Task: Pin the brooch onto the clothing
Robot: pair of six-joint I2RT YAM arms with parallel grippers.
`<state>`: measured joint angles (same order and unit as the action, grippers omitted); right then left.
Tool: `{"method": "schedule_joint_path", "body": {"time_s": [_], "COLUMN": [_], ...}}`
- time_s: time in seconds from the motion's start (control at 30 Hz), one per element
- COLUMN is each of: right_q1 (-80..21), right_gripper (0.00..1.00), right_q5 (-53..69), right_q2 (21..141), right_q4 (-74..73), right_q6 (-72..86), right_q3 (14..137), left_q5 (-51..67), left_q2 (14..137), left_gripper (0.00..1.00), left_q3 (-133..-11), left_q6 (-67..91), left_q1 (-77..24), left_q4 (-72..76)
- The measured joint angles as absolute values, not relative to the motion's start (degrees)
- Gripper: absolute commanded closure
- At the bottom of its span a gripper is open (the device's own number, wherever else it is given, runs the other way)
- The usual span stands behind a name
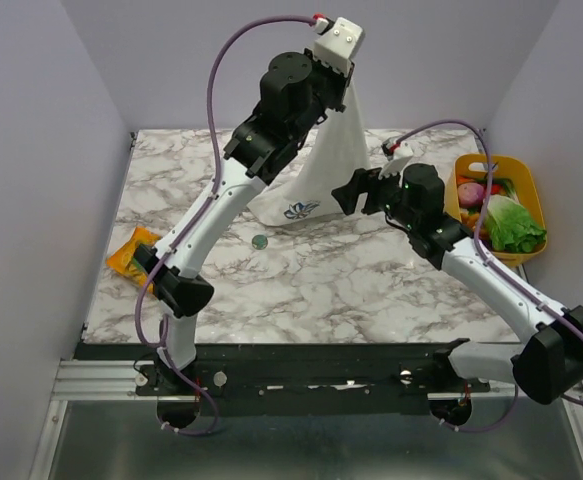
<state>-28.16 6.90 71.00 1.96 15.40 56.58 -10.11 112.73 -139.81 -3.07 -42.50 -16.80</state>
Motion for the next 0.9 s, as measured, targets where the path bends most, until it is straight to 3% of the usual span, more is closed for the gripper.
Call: {"method": "schedule_joint_path", "body": {"time_s": [0.2, 0.47, 0.63, 0.9], "right_q1": [-28.18, -28.18, -28.18, -28.18], "right_gripper": [0.0, 0.0, 0.02, 0.14], "right_q5": [3.6, -1.26, -2.09, 0.43], "right_q2": [67.46, 56.88, 64.51, 81.12], "right_q4": [3.62, 11.79, 10.55, 2.24], "right_q6": [13.52, 10.81, 11.92, 14.98], "right_q3": [56.49, 52.27, 53.23, 56.62], "left_q5": [-2.98, -2.59, -8.21, -17.04], "left_q2": [100.66, 84.51, 74.85, 55.79], "left_gripper": [1.0, 1.0, 1.0, 1.0], "left_q3": [-122.74, -89.62, -63.75, -38.65], "left_q6": [-11.51, -8.56, 0.34, 17.45], "left_q1": [-42.5, -42.35, -42.39, -44.25], "left_q4": [-19.49, -8.99, -2.07, 0.58]}}
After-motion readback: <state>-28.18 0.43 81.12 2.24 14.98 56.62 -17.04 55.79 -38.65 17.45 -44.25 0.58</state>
